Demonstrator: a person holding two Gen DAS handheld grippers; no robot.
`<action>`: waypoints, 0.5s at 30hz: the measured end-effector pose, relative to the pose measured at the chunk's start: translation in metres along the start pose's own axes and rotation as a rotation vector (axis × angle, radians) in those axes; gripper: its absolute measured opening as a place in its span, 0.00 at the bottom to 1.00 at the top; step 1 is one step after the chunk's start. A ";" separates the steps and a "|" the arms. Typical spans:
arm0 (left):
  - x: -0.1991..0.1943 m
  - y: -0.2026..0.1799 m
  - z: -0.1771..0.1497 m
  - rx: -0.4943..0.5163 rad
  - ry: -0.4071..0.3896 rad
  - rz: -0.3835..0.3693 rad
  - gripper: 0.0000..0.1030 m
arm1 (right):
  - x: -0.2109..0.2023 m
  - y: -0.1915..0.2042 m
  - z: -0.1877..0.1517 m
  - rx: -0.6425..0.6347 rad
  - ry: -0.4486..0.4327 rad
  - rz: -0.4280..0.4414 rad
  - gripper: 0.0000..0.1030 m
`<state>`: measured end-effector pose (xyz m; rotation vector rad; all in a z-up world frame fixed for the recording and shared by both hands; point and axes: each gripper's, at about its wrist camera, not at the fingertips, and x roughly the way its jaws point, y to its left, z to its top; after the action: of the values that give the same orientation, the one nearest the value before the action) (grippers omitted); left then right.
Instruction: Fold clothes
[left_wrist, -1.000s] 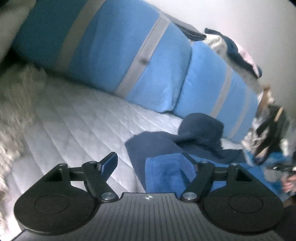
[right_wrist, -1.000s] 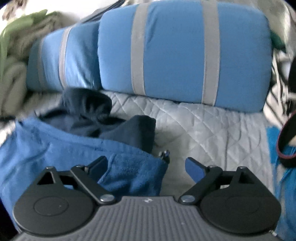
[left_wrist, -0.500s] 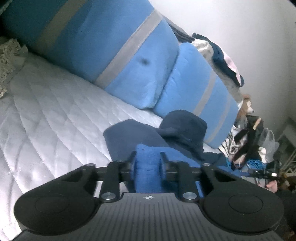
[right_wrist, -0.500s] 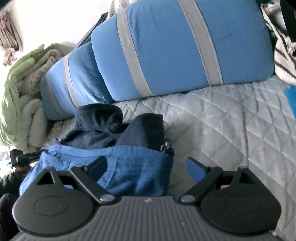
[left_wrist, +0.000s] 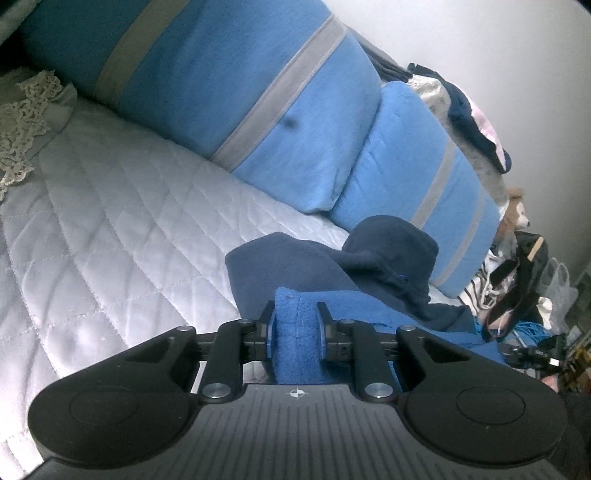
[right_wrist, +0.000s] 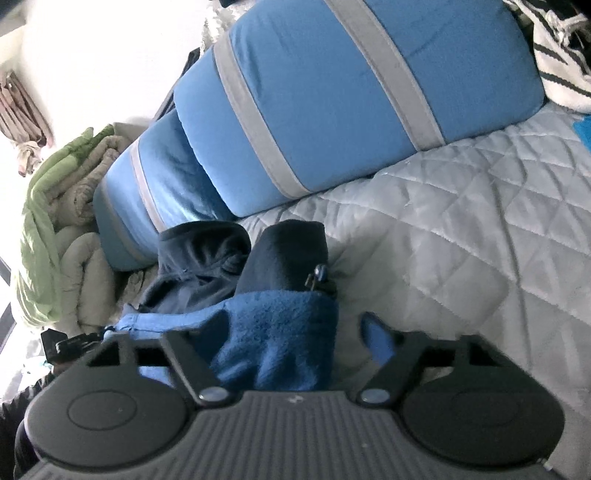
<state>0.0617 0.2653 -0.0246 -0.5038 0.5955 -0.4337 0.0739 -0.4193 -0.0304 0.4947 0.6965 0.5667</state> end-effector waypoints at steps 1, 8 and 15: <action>-0.001 -0.002 0.001 0.005 -0.001 0.005 0.19 | 0.001 0.001 -0.001 -0.002 -0.013 -0.010 0.41; -0.027 -0.032 0.017 0.110 -0.056 0.008 0.17 | -0.019 0.030 0.011 -0.099 -0.103 -0.049 0.13; -0.049 -0.068 0.048 0.234 -0.132 0.017 0.17 | -0.041 0.065 0.037 -0.186 -0.178 -0.090 0.12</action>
<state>0.0385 0.2521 0.0681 -0.3005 0.4148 -0.4434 0.0537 -0.4054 0.0516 0.3333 0.4885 0.4905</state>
